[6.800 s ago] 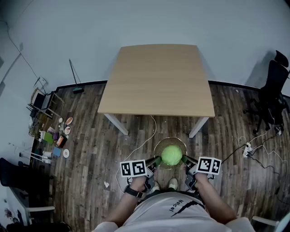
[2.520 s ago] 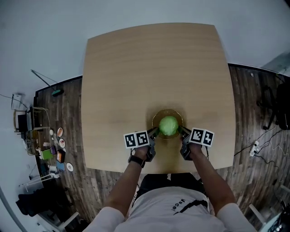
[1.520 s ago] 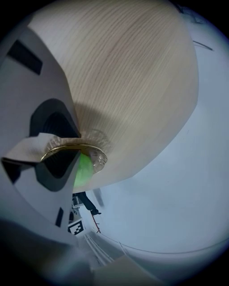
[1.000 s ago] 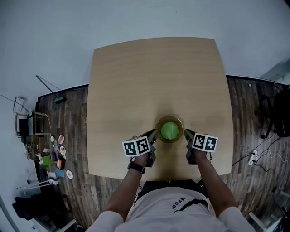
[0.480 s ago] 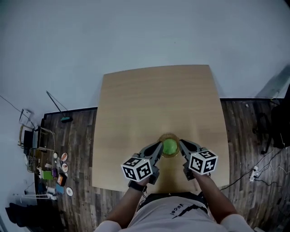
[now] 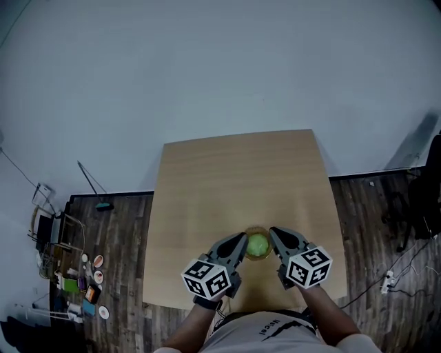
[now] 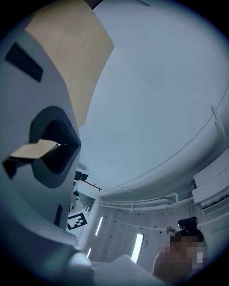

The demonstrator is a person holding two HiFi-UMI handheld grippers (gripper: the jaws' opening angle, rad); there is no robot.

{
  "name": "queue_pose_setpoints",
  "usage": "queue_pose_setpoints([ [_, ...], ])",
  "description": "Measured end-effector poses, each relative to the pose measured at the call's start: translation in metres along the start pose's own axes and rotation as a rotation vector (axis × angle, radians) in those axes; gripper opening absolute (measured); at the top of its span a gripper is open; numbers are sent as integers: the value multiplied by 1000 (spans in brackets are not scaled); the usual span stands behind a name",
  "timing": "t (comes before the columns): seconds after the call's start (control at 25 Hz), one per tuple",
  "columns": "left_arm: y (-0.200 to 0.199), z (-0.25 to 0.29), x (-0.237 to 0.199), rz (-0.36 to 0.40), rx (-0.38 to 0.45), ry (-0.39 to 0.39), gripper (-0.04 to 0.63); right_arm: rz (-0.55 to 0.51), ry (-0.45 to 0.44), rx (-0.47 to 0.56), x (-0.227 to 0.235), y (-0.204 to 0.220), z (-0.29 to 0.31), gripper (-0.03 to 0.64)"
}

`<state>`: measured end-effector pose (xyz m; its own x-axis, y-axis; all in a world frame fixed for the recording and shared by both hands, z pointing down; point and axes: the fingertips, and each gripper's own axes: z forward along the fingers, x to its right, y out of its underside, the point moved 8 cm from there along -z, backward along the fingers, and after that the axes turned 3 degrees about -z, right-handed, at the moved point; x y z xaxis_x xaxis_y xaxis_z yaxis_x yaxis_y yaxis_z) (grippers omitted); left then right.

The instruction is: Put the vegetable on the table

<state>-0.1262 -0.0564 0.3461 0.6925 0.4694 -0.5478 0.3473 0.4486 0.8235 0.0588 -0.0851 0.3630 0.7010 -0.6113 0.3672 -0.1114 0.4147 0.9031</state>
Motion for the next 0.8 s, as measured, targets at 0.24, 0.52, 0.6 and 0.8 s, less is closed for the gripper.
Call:
queue_pose_setpoints([
  [0.24, -2, 3, 2, 15, 8, 8, 14, -44, -6, 4, -4, -5, 1, 12],
  [0.52, 2, 3, 4, 23, 4, -3, 14, -51, -11, 9, -7, -3, -1, 12],
  [0.6, 3, 5, 3, 21, 2, -5, 14, -53, -9, 6, -5, -2, 0, 12],
  [0.8, 6, 5, 4, 17, -1, -7, 14, -59, -4, 4, -6, 0, -2, 12],
])
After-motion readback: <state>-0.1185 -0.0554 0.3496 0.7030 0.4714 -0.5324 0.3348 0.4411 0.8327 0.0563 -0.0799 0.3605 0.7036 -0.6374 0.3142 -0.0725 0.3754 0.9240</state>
